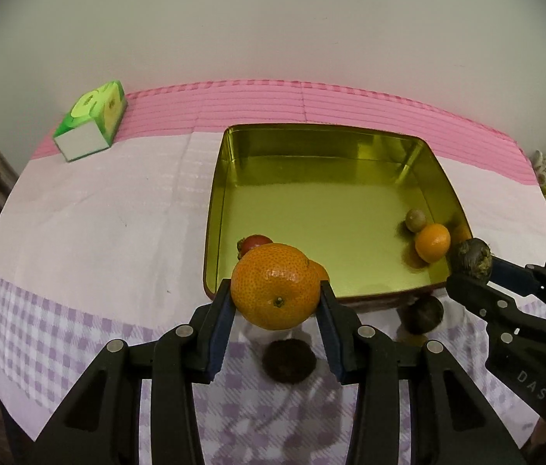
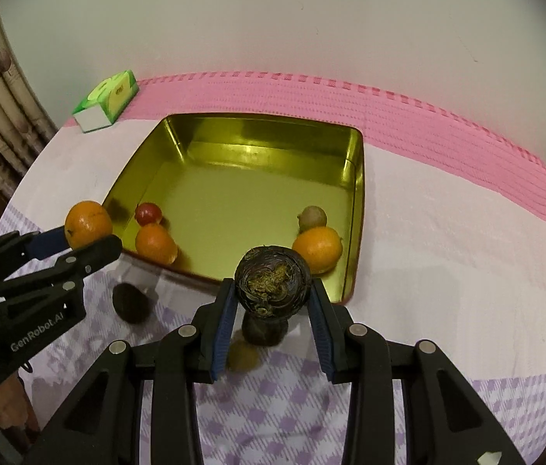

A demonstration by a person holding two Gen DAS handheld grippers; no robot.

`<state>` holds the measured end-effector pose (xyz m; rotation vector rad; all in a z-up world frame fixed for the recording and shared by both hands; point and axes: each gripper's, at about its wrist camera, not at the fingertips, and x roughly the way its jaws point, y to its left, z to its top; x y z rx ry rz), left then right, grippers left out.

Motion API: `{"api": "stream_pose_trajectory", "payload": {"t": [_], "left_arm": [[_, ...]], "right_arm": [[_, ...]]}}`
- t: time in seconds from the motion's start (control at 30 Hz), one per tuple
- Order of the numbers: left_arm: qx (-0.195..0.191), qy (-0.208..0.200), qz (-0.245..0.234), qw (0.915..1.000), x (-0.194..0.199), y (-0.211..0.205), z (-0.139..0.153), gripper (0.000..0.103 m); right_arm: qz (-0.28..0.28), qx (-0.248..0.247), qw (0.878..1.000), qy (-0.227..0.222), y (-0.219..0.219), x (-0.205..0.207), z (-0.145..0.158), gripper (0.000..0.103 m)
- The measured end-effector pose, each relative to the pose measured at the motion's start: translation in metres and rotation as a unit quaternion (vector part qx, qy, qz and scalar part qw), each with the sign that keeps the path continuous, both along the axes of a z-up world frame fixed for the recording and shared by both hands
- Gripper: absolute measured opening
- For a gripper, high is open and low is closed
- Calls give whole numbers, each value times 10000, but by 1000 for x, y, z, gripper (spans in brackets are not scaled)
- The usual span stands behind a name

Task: Organize fruits
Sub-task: 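Lift and carry the orange and dark fruit with both grippers over the tin, then open both grippers to drop the orange and dark fruit into the tin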

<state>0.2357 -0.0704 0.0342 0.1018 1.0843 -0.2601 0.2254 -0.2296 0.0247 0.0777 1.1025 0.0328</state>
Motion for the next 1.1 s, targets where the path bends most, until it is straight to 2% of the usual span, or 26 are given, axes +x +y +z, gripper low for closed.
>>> {"api": "stream_pose_trajectory", "payload": {"t": [0.47, 1.1], "left_arm": [[153, 8, -64, 9999, 31, -6, -16, 43], [64, 185, -110, 9997, 57, -15, -33, 43]], "right_arm": [[163, -97, 9996, 186, 12, 26, -23, 34], [102, -155, 9993, 334, 12, 47, -38, 34]]}}
